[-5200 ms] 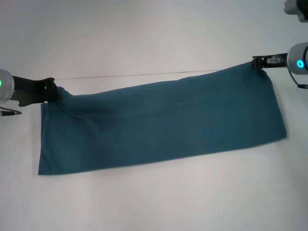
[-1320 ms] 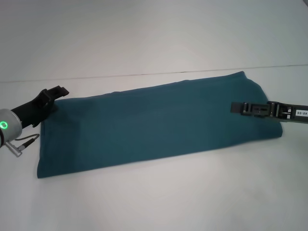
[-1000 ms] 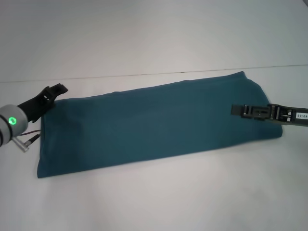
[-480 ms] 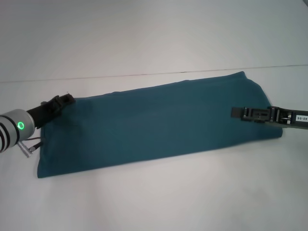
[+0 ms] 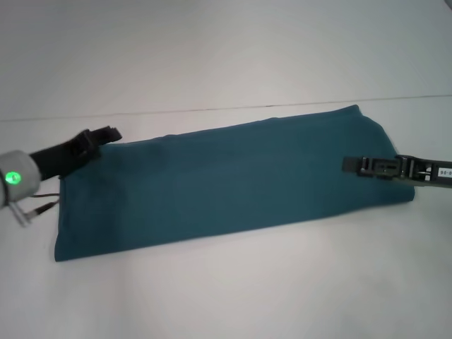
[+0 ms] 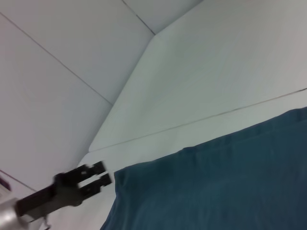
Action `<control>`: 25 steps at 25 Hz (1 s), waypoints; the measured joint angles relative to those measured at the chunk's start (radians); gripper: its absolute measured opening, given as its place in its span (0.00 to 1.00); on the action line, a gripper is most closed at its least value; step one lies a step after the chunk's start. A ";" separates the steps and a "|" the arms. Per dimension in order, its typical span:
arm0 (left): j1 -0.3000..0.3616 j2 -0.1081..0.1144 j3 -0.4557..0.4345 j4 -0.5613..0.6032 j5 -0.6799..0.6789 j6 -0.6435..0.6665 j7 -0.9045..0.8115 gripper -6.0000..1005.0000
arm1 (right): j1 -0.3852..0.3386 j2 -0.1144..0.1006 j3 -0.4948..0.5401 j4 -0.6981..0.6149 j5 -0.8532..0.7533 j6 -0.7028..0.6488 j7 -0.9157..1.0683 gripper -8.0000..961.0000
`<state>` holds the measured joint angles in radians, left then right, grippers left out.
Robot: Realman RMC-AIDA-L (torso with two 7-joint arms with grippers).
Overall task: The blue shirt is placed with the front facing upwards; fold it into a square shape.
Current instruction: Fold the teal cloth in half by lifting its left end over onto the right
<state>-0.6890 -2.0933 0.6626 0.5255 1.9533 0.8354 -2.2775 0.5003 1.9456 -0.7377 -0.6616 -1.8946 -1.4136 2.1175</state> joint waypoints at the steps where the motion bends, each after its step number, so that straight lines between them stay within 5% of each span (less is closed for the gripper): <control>1: 0.006 0.007 0.002 0.009 0.011 0.037 -0.018 0.61 | 0.000 -0.003 0.000 0.000 0.000 -0.001 -0.001 0.73; 5: 0.045 0.055 -0.028 0.079 0.087 0.274 -0.102 0.62 | 0.001 -0.009 0.000 -0.004 0.000 -0.003 -0.002 0.73; 8: 0.067 0.054 -0.039 0.124 0.120 0.343 -0.123 0.66 | 0.000 -0.011 0.000 -0.005 0.000 -0.001 -0.002 0.73; 13: 0.084 0.051 -0.065 0.136 0.129 0.348 -0.133 0.79 | 0.000 -0.011 0.000 -0.005 0.000 0.004 -0.003 0.73; 25: 0.096 0.033 -0.015 0.143 0.184 0.215 -0.121 0.80 | -0.003 -0.016 0.000 -0.004 0.000 0.005 -0.004 0.73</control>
<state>-0.5935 -2.0602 0.6479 0.6689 2.1373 1.0503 -2.3988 0.4973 1.9296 -0.7379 -0.6653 -1.8944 -1.4087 2.1138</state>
